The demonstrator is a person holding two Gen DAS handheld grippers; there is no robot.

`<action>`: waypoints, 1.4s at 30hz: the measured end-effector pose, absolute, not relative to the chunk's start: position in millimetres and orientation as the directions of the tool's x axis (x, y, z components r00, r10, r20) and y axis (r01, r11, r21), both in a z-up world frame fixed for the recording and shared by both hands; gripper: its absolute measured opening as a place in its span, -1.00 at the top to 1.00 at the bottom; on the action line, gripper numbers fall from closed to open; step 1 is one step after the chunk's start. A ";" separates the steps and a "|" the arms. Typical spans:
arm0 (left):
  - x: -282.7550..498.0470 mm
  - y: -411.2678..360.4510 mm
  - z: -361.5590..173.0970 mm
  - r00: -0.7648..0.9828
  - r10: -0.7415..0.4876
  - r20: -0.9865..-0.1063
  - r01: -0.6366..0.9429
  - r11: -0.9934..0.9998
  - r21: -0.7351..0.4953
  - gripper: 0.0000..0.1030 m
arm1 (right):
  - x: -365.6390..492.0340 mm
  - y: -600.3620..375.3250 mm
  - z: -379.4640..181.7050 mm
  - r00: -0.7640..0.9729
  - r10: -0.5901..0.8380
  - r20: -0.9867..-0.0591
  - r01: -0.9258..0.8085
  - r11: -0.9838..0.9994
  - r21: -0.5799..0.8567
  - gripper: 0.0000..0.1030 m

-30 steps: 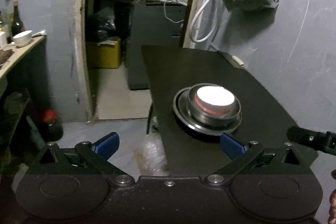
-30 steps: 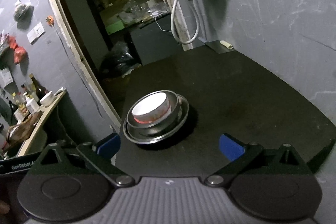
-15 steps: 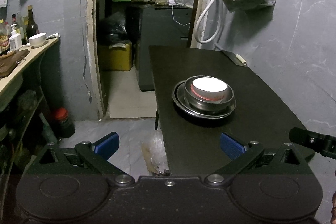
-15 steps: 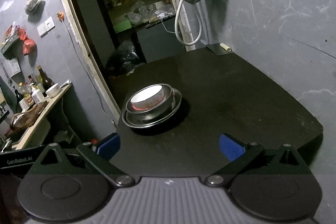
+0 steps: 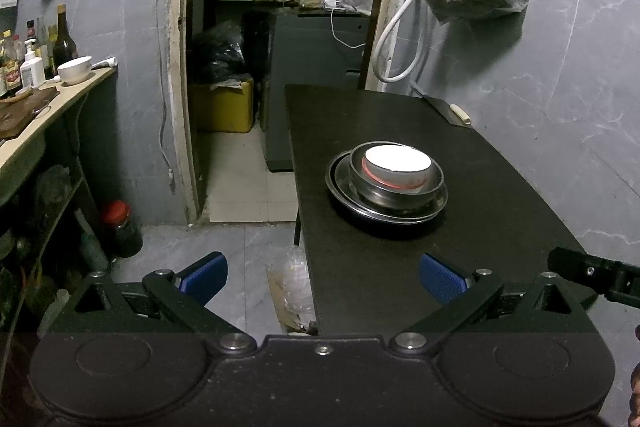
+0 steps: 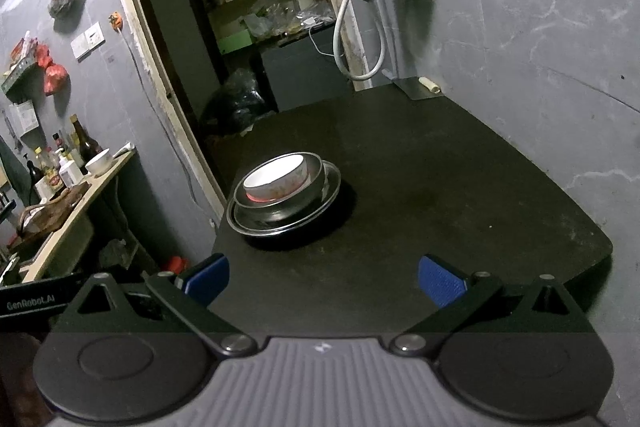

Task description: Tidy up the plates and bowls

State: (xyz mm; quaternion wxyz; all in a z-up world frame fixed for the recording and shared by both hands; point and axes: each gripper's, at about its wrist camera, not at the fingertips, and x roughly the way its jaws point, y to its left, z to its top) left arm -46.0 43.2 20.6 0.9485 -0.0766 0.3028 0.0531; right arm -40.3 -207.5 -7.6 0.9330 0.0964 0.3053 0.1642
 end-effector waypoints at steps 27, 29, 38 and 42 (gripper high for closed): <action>-45.6 43.4 20.1 0.809 0.053 -0.585 -0.153 0.980 -0.123 -0.98 | -39.9 -203.9 -9.6 0.746 0.367 -0.555 -0.264 0.929 0.259 -1.00; -46.1 43.9 20.7 0.809 0.055 -0.586 -0.156 0.980 -0.124 -0.98 | -39.9 -203.1 -9.5 0.746 0.368 -0.556 -0.267 0.929 0.257 -1.00; -47.3 46.2 20.8 0.808 0.061 -0.586 -0.165 0.978 -0.127 -0.98 | -39.0 -200.6 -8.4 0.746 0.368 -0.555 -0.270 0.929 0.253 -1.00; -47.6 46.6 20.7 0.808 0.060 -0.586 -0.164 0.978 -0.126 -0.98 | -39.1 -200.2 -8.5 0.745 0.368 -0.556 -0.270 0.929 0.253 -1.00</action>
